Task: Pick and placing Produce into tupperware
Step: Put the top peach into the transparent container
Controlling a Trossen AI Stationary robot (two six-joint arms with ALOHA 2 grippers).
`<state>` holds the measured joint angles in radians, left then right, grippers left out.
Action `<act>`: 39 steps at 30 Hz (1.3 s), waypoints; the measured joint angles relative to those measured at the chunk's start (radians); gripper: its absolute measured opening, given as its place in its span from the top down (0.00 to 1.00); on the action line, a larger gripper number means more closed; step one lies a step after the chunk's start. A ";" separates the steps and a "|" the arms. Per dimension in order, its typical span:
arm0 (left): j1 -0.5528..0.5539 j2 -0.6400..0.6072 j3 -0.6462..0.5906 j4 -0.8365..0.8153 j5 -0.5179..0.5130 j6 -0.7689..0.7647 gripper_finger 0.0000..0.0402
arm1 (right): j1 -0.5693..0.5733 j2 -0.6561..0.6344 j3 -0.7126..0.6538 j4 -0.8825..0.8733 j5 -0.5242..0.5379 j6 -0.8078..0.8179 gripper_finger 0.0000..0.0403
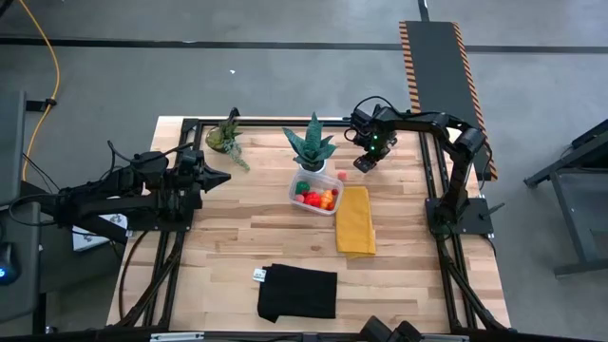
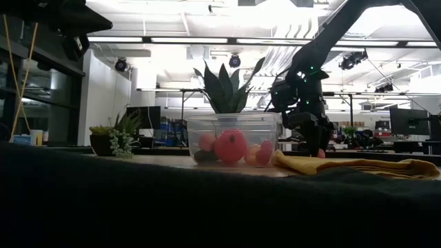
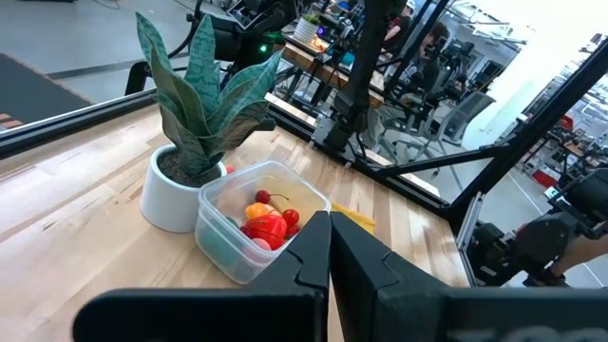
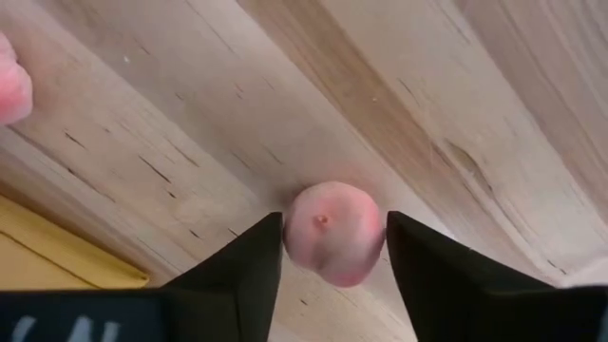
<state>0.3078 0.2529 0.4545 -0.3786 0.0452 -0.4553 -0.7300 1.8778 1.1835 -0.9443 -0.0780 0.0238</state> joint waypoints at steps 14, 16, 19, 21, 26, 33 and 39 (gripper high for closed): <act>0.000 0.000 0.000 -0.018 -0.004 0.001 1.00 | -0.003 -0.003 0.001 -0.001 0.000 -0.003 0.66; 0.000 0.000 0.000 -0.019 -0.004 0.001 1.00 | -0.003 -0.012 0.001 -0.001 0.001 -0.004 0.66; 0.000 0.000 0.000 -0.018 -0.004 0.001 1.00 | -0.007 -0.046 0.001 -0.012 0.000 -0.005 0.66; 0.000 0.000 0.000 -0.018 -0.004 0.001 1.00 | -0.016 -0.077 0.001 -0.025 0.001 -0.005 0.66; 0.000 0.000 0.000 -0.021 -0.004 0.003 1.00 | -0.044 -0.186 0.001 -0.071 -0.001 0.002 0.66; 0.000 0.000 0.000 -0.022 -0.004 0.004 1.00 | -0.051 -0.366 0.001 -0.071 -0.047 0.030 0.66; 0.000 0.000 0.000 -0.022 -0.006 0.005 1.00 | -0.025 -0.493 0.001 0.006 -0.109 0.078 0.66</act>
<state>0.3077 0.2530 0.4549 -0.4004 0.0397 -0.4500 -0.7545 1.3851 1.1843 -0.9380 -0.1869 0.1016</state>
